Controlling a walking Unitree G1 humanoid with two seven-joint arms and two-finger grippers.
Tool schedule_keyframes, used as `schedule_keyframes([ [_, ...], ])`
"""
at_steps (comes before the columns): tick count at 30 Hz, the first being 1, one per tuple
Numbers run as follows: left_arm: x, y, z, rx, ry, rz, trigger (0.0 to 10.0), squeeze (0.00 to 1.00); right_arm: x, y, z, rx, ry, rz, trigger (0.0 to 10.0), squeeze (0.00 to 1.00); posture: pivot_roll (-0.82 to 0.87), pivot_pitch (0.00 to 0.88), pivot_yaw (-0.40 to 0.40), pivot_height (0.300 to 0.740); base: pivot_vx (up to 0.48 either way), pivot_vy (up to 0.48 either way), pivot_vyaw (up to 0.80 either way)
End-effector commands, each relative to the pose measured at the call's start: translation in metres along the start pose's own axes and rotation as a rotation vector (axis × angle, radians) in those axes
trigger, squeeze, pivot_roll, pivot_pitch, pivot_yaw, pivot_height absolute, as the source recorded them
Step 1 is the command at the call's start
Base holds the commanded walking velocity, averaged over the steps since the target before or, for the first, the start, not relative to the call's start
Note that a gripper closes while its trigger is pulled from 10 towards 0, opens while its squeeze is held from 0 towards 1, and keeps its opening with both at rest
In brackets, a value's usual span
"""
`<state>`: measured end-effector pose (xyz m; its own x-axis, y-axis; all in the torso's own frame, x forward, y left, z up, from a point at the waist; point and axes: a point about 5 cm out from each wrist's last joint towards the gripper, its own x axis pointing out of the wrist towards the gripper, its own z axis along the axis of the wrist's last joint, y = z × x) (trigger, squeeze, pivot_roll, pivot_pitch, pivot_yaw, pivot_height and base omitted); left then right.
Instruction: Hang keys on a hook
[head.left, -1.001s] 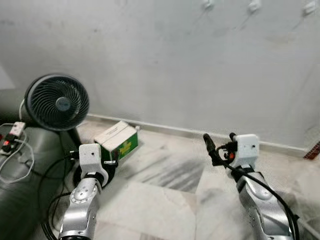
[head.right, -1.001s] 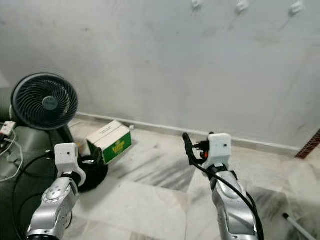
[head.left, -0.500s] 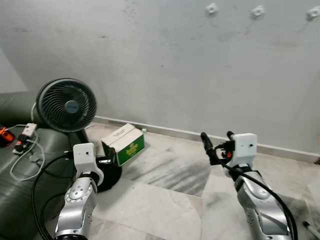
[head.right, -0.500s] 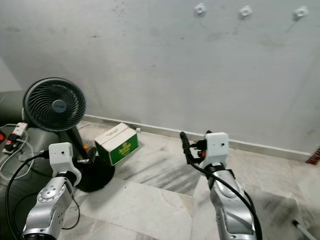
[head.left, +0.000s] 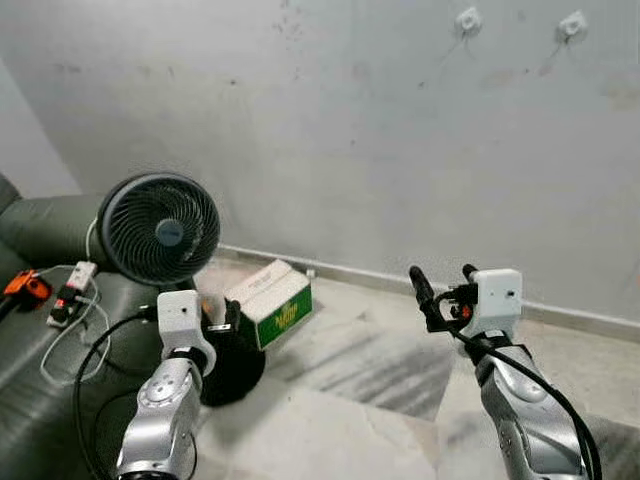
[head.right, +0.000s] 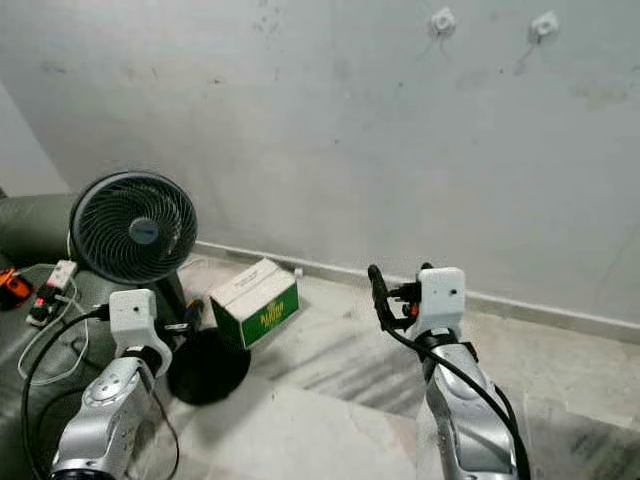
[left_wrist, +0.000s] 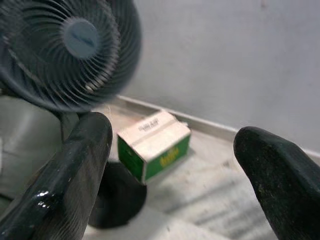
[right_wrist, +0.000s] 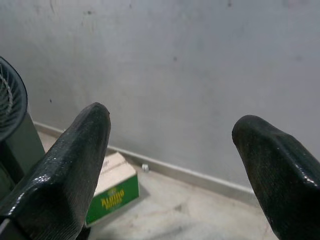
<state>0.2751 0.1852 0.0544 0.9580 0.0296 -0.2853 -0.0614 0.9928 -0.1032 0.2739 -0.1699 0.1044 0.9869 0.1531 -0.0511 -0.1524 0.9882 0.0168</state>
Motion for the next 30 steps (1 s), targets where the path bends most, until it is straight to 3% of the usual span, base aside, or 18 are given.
schedule_keyframes([
  [1, -0.001, 0.009, 0.002, 0.011, 0.001, 0.017, 10.0, 0.00, 0.002, 0.008, 0.001, 0.016, -0.006, 0.012, 10.0, 0.00, -0.05, 0.000, 0.086, 0.740, 0.398, 0.266, 0.00],
  [6, -0.002, 0.007, 0.001, 0.014, 0.015, 0.010, 10.0, 0.00, 0.002, 0.008, 0.000, 0.016, 0.001, 0.003, 10.0, 0.00, -0.05, 0.000, 0.087, 0.740, 0.363, 0.053, 0.00],
  [14, -0.003, 0.003, -0.002, -0.004, 0.016, 0.013, 10.0, 0.00, 0.003, 0.010, -0.001, 0.011, 0.018, 0.008, 10.0, 0.00, -0.05, 0.000, 0.090, 0.740, 0.000, 0.000, 0.00],
  [30, -0.001, -0.004, -0.003, -0.010, 0.022, -0.006, 10.0, 0.00, 0.006, 0.008, -0.001, 0.011, 0.031, 0.010, 10.0, 0.00, -0.06, 0.000, 0.087, 0.740, 0.000, 0.000, -0.78],
])
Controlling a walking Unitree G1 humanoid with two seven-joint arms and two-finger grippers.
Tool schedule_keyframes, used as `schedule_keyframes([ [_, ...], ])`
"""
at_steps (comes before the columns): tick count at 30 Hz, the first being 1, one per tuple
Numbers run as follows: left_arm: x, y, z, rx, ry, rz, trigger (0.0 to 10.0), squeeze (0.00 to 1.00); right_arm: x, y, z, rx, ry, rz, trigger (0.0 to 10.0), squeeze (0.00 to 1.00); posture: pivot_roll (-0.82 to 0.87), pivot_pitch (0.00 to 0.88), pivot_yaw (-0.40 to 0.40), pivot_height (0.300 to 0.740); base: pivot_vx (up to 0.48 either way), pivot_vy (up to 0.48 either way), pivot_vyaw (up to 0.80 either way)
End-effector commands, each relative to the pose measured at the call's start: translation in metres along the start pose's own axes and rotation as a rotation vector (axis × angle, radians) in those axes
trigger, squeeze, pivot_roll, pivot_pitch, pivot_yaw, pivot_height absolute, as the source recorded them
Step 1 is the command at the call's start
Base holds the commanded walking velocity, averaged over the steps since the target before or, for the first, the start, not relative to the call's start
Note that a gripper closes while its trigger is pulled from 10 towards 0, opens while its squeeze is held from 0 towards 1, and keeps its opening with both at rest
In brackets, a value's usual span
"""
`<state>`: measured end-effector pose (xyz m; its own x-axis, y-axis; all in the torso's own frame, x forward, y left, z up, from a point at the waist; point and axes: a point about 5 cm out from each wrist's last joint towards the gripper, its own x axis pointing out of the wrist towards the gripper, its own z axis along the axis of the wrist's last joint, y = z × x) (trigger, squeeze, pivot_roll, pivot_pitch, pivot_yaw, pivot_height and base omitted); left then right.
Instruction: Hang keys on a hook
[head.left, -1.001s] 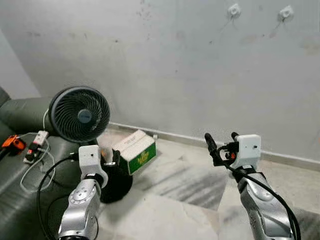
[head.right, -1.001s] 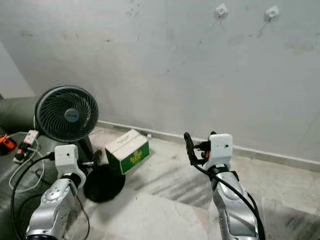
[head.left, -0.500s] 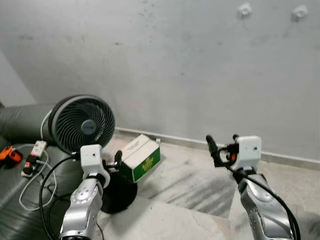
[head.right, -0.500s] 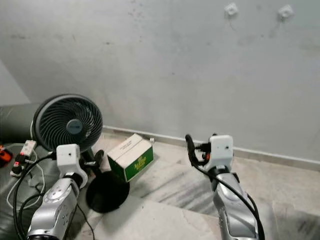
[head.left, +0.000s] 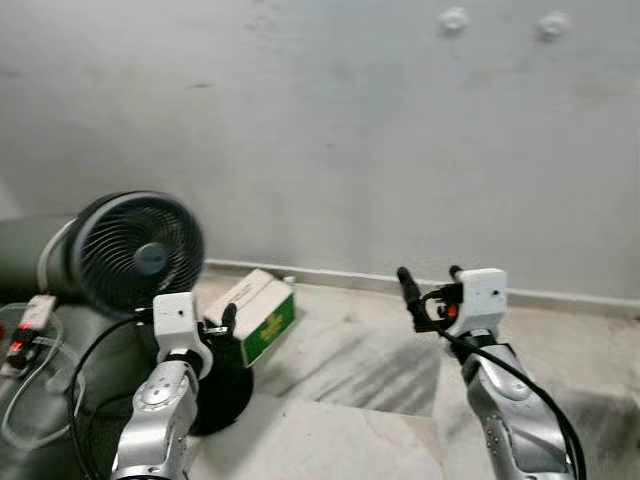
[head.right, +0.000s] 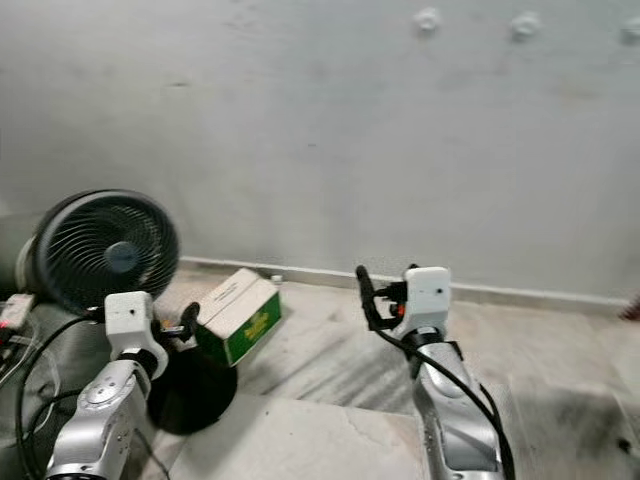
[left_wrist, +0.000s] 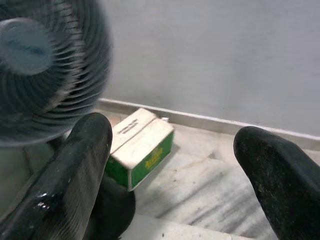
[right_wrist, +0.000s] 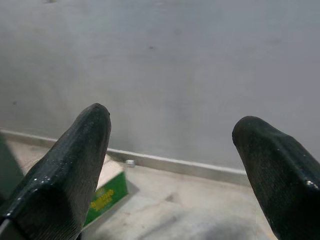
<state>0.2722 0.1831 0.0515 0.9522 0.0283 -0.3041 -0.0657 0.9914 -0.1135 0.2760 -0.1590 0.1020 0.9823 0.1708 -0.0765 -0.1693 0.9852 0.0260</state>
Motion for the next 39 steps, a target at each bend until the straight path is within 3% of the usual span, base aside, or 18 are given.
schedule_keyframes([
  [1, 0.0013, -0.0023, 0.0005, 0.002, 0.003, -0.007, 10.0, 0.00, 0.0020, -0.0022, 0.0011, 0.003, 0.005, -0.007, 10.0, 0.00, -0.06, 0.000, 0.087, 0.740, 0.000, 0.000, -0.77],
  [23, 0.0018, -0.0006, -0.0009, -0.066, 0.023, 0.008, 10.0, 0.00, 0.0022, -0.0033, 0.0034, -0.006, -0.005, -0.008, 10.0, 0.00, -0.07, 0.000, 0.083, 0.740, 0.000, 0.000, -0.79],
  [39, 0.0025, -0.0014, -0.0004, -0.083, 0.025, -0.006, 10.0, 0.00, 0.0005, -0.0003, 0.0016, -0.018, 0.019, 0.015, 10.0, 0.00, -0.07, 0.000, 0.080, 0.740, 0.300, 0.202, 0.00],
])
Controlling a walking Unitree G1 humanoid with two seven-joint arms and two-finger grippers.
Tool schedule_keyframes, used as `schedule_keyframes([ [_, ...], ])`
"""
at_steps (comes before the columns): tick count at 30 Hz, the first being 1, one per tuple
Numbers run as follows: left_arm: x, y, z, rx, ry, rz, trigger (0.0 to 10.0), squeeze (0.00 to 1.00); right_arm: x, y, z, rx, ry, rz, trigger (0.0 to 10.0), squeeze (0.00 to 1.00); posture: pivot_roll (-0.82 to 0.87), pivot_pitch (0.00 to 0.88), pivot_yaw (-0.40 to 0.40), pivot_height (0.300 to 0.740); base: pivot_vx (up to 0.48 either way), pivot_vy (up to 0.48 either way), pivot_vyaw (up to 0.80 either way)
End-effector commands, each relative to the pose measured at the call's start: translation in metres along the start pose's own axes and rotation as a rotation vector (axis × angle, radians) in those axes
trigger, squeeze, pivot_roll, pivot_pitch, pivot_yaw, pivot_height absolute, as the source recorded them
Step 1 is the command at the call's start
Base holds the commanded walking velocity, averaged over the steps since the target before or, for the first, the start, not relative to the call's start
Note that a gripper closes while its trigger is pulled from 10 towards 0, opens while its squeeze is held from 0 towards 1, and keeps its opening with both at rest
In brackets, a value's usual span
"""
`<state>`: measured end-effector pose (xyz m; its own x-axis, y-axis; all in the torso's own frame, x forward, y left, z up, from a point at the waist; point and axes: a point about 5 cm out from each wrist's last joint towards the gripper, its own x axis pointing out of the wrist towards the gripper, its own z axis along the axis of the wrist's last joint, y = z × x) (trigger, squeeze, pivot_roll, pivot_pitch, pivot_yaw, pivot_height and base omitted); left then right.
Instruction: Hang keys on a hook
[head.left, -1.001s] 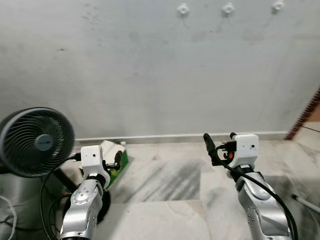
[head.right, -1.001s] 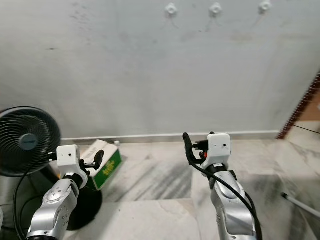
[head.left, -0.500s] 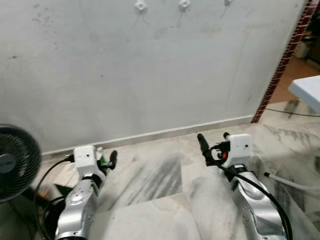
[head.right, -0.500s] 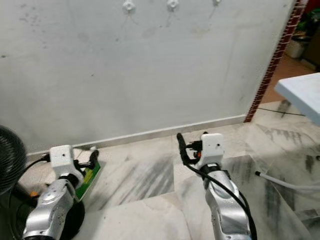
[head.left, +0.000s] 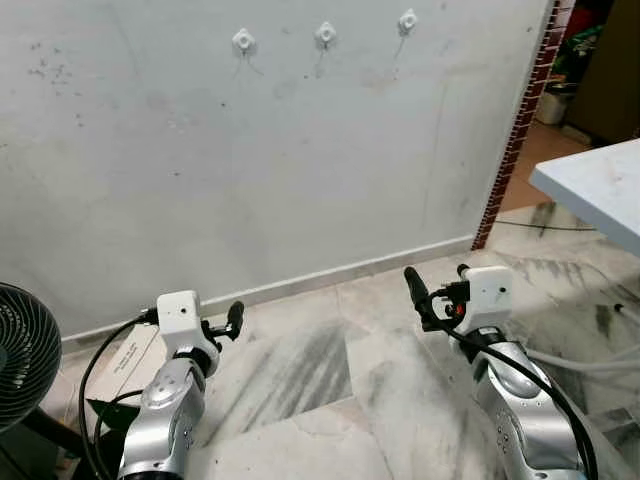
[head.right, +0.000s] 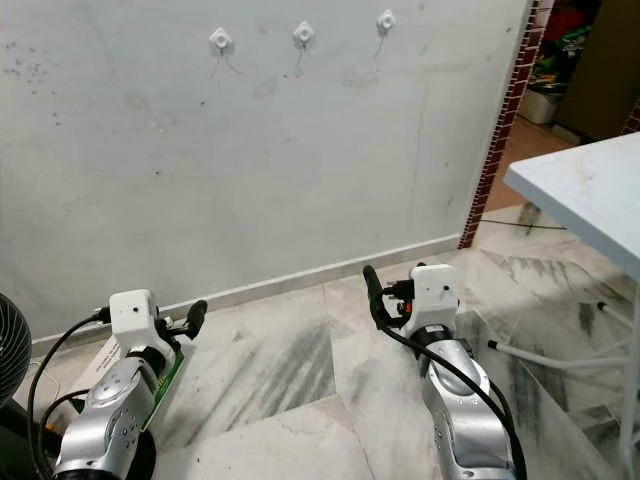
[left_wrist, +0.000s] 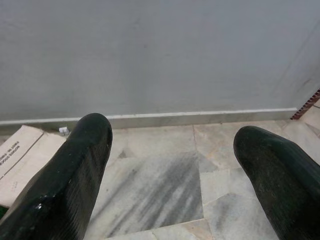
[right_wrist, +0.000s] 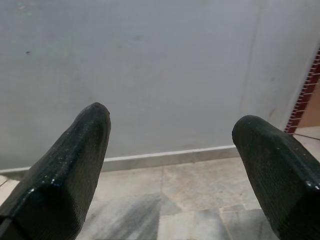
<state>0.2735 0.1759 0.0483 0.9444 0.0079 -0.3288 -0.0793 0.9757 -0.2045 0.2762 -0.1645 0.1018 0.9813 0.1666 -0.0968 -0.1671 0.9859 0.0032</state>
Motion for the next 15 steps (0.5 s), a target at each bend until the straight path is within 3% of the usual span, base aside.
schedule_keyframes([
  [1, 0.0002, 0.0052, 0.0036, 0.009, -0.004, 0.010, 10.0, 0.00, 0.0009, 0.0052, 0.0016, 0.003, 0.000, 0.019, 10.0, 0.00, -0.07, 0.000, 0.080, 0.740, 0.375, 0.300, 0.00],
  [9, -0.0002, 0.0046, 0.0027, 0.013, 0.002, 0.001, 10.0, 0.00, 0.0007, 0.0056, 0.0004, -0.001, 0.014, 0.014, 10.0, 0.00, -0.07, 0.000, 0.081, 0.740, 0.373, 0.302, 0.00],
  [15, -0.0003, 0.0035, 0.0029, 0.022, 0.004, -0.014, 10.0, 0.00, -0.0005, 0.0044, 0.0038, -0.071, -0.013, -0.014, 10.0, 0.00, -0.07, 0.000, 0.081, 0.740, 0.394, 0.235, 0.00],
])
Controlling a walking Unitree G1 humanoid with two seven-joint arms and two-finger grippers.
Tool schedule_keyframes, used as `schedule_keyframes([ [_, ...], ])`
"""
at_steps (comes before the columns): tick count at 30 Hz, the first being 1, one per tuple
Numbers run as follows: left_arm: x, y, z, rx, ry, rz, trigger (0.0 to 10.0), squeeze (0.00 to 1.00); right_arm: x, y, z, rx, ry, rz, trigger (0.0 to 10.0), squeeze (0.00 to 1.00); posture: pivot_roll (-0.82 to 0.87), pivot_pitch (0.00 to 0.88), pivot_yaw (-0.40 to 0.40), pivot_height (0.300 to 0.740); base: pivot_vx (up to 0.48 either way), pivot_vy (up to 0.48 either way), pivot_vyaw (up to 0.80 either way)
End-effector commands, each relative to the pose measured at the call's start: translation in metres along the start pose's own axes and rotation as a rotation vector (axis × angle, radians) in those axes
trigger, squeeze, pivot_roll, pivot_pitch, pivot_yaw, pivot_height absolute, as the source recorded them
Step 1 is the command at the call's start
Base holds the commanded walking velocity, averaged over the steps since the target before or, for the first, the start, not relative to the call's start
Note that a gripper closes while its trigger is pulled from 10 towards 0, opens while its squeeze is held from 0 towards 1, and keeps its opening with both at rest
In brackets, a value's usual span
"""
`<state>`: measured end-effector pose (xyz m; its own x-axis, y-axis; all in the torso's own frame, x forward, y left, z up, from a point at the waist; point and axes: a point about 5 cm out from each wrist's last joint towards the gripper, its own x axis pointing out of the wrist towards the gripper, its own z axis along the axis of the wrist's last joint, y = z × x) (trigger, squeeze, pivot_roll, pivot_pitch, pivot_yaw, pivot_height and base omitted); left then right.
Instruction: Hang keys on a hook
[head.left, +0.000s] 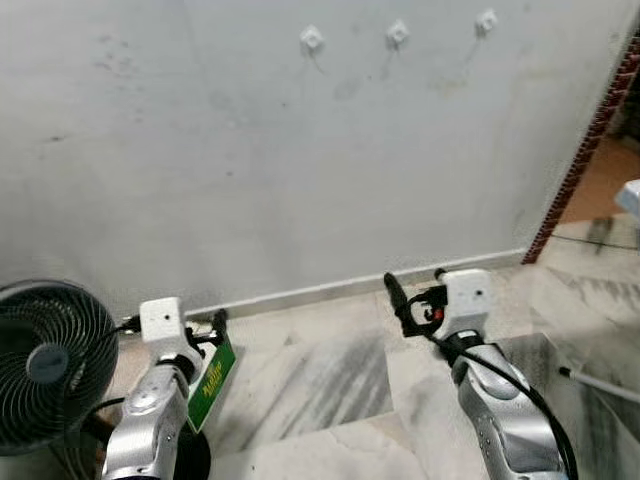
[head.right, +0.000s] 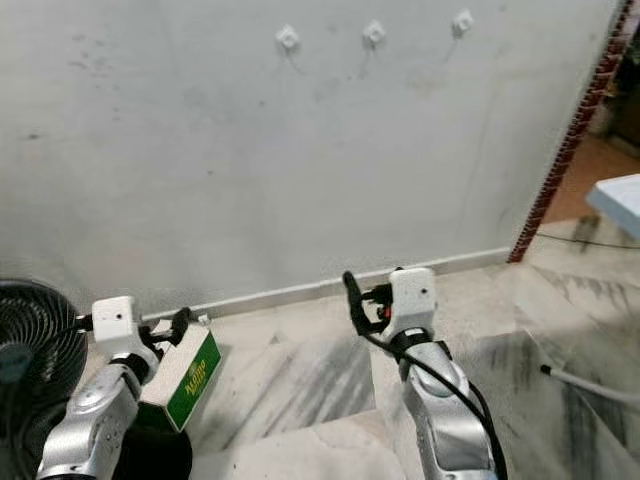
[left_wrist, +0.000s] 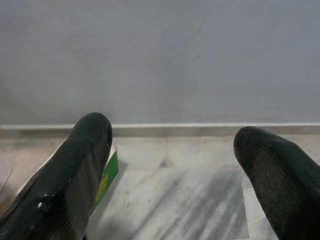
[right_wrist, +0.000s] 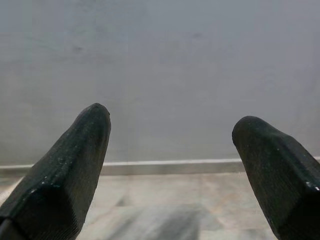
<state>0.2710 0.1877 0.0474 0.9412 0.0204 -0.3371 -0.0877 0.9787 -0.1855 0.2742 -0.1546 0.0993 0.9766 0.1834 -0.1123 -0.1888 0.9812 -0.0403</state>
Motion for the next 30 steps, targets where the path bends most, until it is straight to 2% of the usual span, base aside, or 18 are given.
schedule_keyframes([
  [1, 0.002, -0.008, 0.002, 0.005, 0.000, -0.026, 10.0, 0.00, 0.000, -0.007, 0.007, -0.052, -0.035, -0.049, 10.0, 0.00, -0.07, 0.000, 0.080, 0.740, 0.405, 0.000, 0.00],
  [3, 0.002, -0.008, 0.002, 0.005, 0.003, -0.024, 10.0, 0.00, 0.001, -0.008, 0.008, -0.079, -0.044, -0.061, 10.0, 0.00, -0.06, 0.000, 0.081, 0.740, 0.405, 0.000, 0.00],
  [4, 0.002, -0.008, 0.002, 0.008, 0.002, -0.024, 10.0, 0.00, 0.001, -0.006, 0.007, -0.026, -0.047, -0.033, 10.0, 0.00, -0.06, 0.000, 0.082, 0.740, 0.000, 0.000, 0.00],
  [8, 0.002, -0.013, 0.001, 0.014, 0.015, -0.020, 10.0, 0.00, 0.001, -0.006, 0.007, -0.035, -0.050, -0.043, 10.0, 0.00, -0.06, 0.000, 0.079, 0.740, 0.000, 0.000, 0.00],
  [10, 0.000, -0.021, 0.007, -0.054, 0.001, -0.080, 10.0, 0.00, 0.002, -0.006, 0.010, -0.055, -0.056, -0.037, 10.0, 0.00, -0.05, 0.000, 0.056, 0.740, 0.000, 0.000, 0.00],
  [13, -0.004, -0.028, 0.016, 0.003, -0.025, -0.164, 10.0, 0.00, 0.003, -0.007, 0.012, -0.089, -0.041, -0.029, 10.0, 0.00, -0.03, 0.000, 0.035, 0.740, 0.000, 0.000, 0.00],
  [14, -0.005, -0.028, 0.017, -0.004, -0.027, -0.178, 10.0, 0.00, 0.003, -0.007, 0.011, -0.087, -0.019, -0.032, 10.0, 0.00, -0.03, 0.000, 0.035, 0.740, 0.000, 0.000, 0.00],
  [17, -0.007, -0.024, 0.019, -0.024, -0.024, -0.168, 10.0, 0.00, 0.004, -0.005, 0.009, -0.104, 0.022, -0.004, 10.0, 0.00, -0.02, 0.000, 0.024, 0.740, 0.000, 0.000, 0.00],
  [19, -0.010, -0.017, 0.018, 0.003, -0.015, -0.131, 10.0, 0.00, 0.005, -0.002, 0.007, -0.083, 0.028, 0.014, 10.0, 0.00, -0.02, 0.000, 0.025, 0.740, 0.000, 0.000, 0.00],
  [22, -0.013, -0.015, 0.012, 0.004, 0.014, -0.143, 10.0, 0.00, 0.004, -0.001, 0.003, -0.060, 0.045, -0.005, 10.0, 0.00, -0.03, 0.000, 0.044, 0.740, 0.000, 0.000, 0.00],
  [25, -0.019, -0.019, 0.008, -0.025, 0.013, -0.142, 10.0, 0.00, 0.000, -0.004, 0.000, -0.050, 0.058, -0.048, 10.0, 0.00, -0.04, 0.000, 0.065, 0.740, 0.000, 0.000, 0.00],
  [28, -0.023, -0.023, 0.005, 0.000, 0.007, -0.152, 10.0, 0.00, -0.002, -0.007, 0.002, -0.047, 0.048, -0.057, 10.0, 0.00, -0.05, 0.000, 0.070, 0.740, 0.000, 0.000, 0.00],
  [30, -0.026, -0.024, 0.001, -0.020, 0.010, -0.129, 10.0, 0.00, -0.006, -0.011, 0.000, -0.047, 0.053, -0.077, 10.0, 0.00, -0.05, 0.000, 0.074, 0.740, 0.000, -0.277, 0.00],
])
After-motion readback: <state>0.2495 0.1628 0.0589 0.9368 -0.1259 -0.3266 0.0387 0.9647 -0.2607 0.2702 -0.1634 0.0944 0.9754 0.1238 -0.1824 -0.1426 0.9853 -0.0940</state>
